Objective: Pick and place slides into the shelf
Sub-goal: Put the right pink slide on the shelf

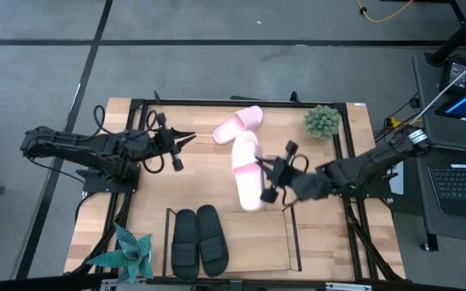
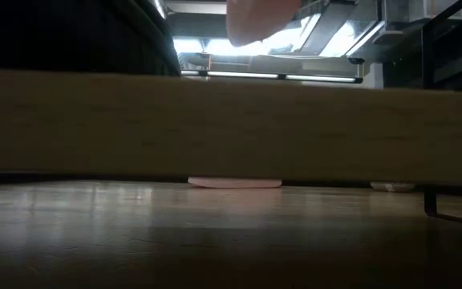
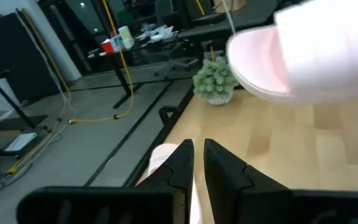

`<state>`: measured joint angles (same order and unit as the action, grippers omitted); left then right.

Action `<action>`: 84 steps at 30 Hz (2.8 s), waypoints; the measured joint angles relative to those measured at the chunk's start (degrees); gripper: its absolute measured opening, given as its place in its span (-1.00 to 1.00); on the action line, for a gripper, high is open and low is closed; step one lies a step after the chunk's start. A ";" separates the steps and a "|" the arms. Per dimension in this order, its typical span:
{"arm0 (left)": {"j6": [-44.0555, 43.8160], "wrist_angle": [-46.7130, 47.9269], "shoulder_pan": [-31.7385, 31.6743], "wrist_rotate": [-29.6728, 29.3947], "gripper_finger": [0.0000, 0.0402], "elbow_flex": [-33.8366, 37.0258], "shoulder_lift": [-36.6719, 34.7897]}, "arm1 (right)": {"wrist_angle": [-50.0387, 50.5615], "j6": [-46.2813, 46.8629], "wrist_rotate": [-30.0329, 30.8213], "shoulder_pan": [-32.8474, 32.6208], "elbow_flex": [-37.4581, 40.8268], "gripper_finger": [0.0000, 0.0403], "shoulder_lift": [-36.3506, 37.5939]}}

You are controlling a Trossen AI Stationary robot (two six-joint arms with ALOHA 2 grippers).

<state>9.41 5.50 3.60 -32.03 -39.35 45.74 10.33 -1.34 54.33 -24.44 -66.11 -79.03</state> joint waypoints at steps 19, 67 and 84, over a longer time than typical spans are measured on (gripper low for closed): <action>-0.39 -0.04 5.42 -0.04 -0.84 -0.02 -0.02 | -5.77 13.09 10.85 -15.78 -4.06 -0.93 -13.46; -0.16 1.52 6.68 -0.07 -0.84 -0.09 0.00 | 26.63 55.10 -1.47 -15.81 -17.81 -0.93 -33.61; -0.15 1.53 6.68 -0.07 -0.85 -0.09 0.00 | 20.39 51.99 -3.52 -15.90 -17.79 -0.93 -33.65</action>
<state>9.26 7.03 10.28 -32.10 -39.44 45.74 30.72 50.65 50.80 -40.34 -83.90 -112.68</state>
